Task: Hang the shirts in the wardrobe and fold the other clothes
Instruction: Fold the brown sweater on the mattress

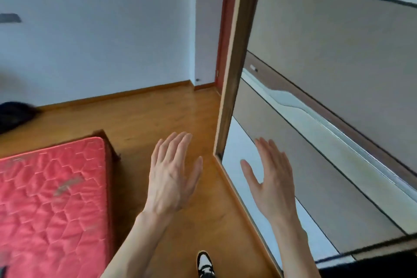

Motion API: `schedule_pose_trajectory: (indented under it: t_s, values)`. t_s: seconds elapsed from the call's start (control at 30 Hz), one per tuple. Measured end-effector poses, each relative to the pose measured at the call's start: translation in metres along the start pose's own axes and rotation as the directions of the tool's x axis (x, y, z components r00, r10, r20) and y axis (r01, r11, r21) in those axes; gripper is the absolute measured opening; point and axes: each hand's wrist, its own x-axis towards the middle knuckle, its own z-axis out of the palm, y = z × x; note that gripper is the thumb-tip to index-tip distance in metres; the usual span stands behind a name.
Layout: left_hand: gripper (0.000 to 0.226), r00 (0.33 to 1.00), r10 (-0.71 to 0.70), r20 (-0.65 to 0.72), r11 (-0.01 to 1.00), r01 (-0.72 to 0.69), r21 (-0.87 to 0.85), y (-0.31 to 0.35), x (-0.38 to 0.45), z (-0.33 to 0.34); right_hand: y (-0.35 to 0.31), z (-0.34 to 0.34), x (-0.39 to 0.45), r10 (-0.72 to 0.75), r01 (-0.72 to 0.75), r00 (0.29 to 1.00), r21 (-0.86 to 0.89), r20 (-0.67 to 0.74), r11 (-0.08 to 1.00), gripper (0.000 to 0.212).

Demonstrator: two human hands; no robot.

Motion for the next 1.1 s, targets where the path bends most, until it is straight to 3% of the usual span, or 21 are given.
schedule_pose_trajectory:
  t_s: [0.27, 0.5, 0.67, 0.8, 1.1]
  values:
    - [0.054, 0.936, -0.286, -0.205, 0.939, 0.316, 0.136, -0.093, 0.023, -0.035, -0.079, 0.098, 0.102, -0.285, 0.254, 0.953, 0.241, 0.105, 0.937, 0.068]
    - [0.052, 0.800, -0.440, -0.408, 0.801, 0.555, 0.224, -0.143, 0.016, -0.065, -0.157, 0.168, 0.152, -0.566, 0.455, 0.808, 0.436, 0.163, 0.776, 0.066]
    - [0.052, 0.647, -0.546, -0.532, 0.597, 0.746, 0.294, -0.161, -0.035, -0.100, -0.234, 0.201, 0.131, -0.743, 0.476, 0.635, 0.651, 0.212, 0.592, 0.067]
    - [0.050, 0.490, -0.577, -0.654, 0.433, 0.862, 0.264, -0.168, -0.080, -0.129, -0.294, 0.218, 0.100, -0.868, 0.494, 0.466, 0.763, 0.173, 0.417, 0.065]
    - [0.052, 0.223, -0.557, -0.800, 0.183, 0.973, 0.144, -0.192, -0.171, -0.178, -0.403, 0.250, 0.022, -0.979, 0.502, 0.174, 0.846, 0.104, 0.179, 0.065]
